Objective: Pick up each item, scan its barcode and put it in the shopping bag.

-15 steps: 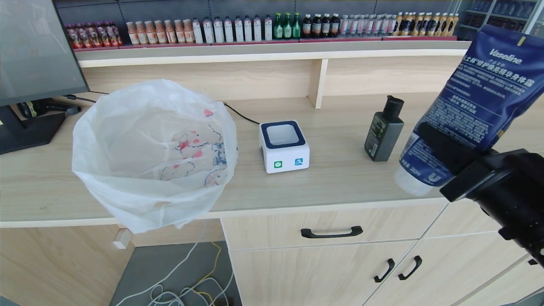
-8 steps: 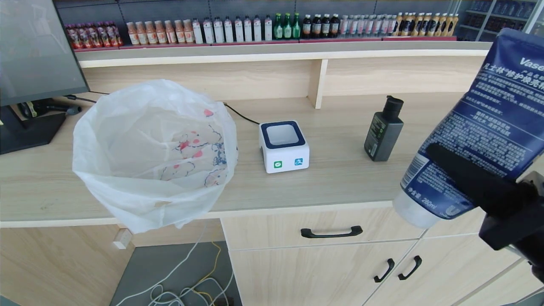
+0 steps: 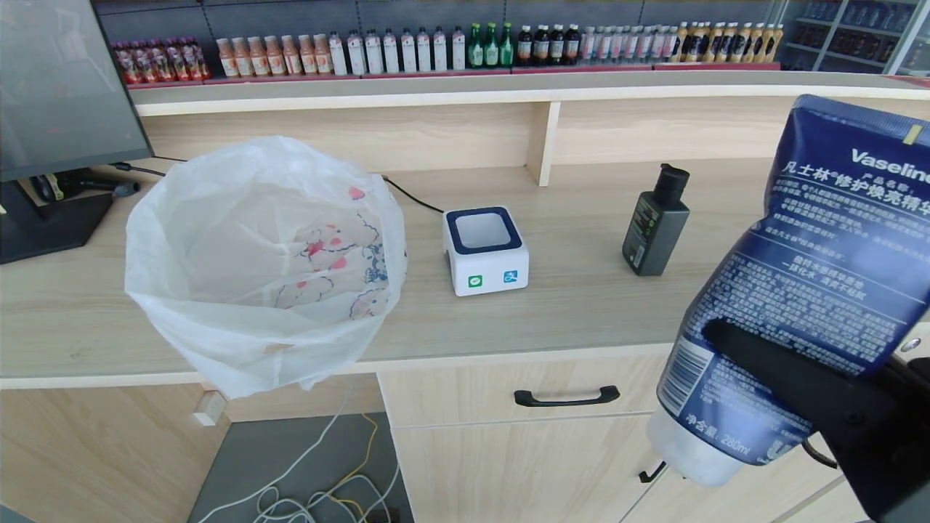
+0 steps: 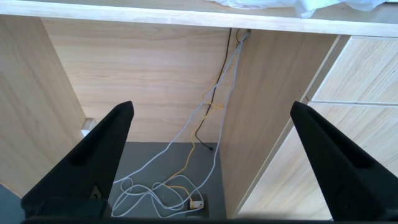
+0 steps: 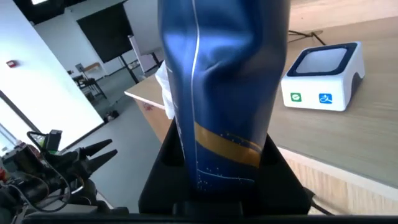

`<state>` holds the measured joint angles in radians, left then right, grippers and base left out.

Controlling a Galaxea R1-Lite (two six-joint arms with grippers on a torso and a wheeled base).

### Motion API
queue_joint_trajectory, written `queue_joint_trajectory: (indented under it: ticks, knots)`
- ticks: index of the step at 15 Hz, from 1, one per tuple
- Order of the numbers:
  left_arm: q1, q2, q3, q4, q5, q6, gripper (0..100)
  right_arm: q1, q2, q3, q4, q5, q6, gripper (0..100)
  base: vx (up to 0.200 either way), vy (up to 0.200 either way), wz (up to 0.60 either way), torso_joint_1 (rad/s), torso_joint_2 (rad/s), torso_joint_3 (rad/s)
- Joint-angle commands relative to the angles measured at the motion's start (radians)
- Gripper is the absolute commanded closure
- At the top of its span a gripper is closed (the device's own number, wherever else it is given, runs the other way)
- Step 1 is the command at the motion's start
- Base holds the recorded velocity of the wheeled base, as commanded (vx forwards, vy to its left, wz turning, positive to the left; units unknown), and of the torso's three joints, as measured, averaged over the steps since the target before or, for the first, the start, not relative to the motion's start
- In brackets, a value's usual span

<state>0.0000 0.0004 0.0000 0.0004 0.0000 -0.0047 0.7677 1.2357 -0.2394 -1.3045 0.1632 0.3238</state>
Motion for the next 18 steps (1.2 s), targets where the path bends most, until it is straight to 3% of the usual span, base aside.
queue_joint_trajectory:
  ticks: [1,3,6,9,12,18]
  knots:
    - [0.0,0.0,0.0,0.0,0.0,-0.001,0,0.001,0.008,-0.001,-0.001,0.024,0.023,100,0.0,0.0,0.0,0.0,0.0,0.0]
    - [0.0,0.0,0.0,0.0,0.0,-0.001,0,0.001,0.019,-0.003,-0.001,0.096,0.044,100,0.0,0.0,0.0,0.0,0.0,0.0]
    - [-0.002,0.0,0.0,0.0,0.0,0.0,0,0.005,0.074,-0.008,-0.002,0.113,0.086,100,0.0,0.0,0.0,0.0,0.0,0.0]
    - [-0.002,0.0,0.0,0.0,0.0,0.0,0,0.05,0.076,-0.023,-0.002,0.127,0.208,100,0.0,0.0,0.0,0.0,0.0,0.0]
    - [0.0,0.0,0.0,0.0,0.0,-0.001,0,0.102,0.097,-0.046,-0.002,0.164,0.236,100,0.0,0.0,0.0,0.0,0.0,0.0]
    - [0.0,0.0,0.0,0.0,0.0,0.0,0,0.127,0.2,-0.193,-0.004,0.164,0.353,100,0.0,0.0,0.0,0.0,0.0,0.0]
